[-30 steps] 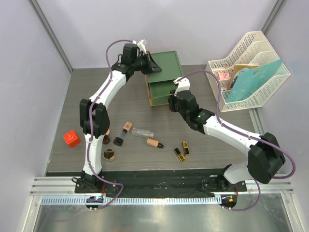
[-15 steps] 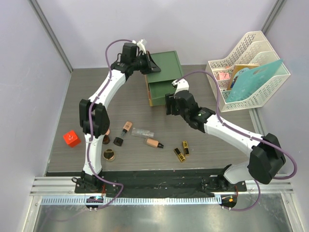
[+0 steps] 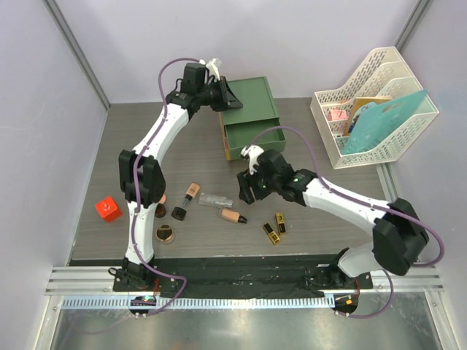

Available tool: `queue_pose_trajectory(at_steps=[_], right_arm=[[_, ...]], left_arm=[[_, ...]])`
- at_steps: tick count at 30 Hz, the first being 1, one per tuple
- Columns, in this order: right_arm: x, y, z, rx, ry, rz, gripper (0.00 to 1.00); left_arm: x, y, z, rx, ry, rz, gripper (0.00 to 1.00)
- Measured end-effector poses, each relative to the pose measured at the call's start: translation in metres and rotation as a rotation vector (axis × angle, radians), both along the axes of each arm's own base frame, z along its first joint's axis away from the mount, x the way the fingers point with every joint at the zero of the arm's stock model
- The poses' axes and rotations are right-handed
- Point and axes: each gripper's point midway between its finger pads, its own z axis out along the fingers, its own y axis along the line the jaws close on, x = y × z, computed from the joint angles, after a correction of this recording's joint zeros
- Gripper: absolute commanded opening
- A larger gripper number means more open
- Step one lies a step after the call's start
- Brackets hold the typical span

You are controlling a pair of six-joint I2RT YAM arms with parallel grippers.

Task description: Organize the makeup

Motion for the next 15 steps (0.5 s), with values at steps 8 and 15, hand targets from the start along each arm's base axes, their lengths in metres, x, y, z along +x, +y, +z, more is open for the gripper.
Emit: queue_pose_trajectory(at_steps=[8,15], right_arm=[[-0.045,0.022,-0.071,-0.128,0.177,0.250,0.67],[-0.056,0.040,-0.097,-0.179,0.239,0.374,0.69]], left_arm=[[-0.002,0.004,0.014,0.000,-0.006,-0.003,0.19],[-0.004,0.012,0.018,0.001,0.002,0.007,0.19]])
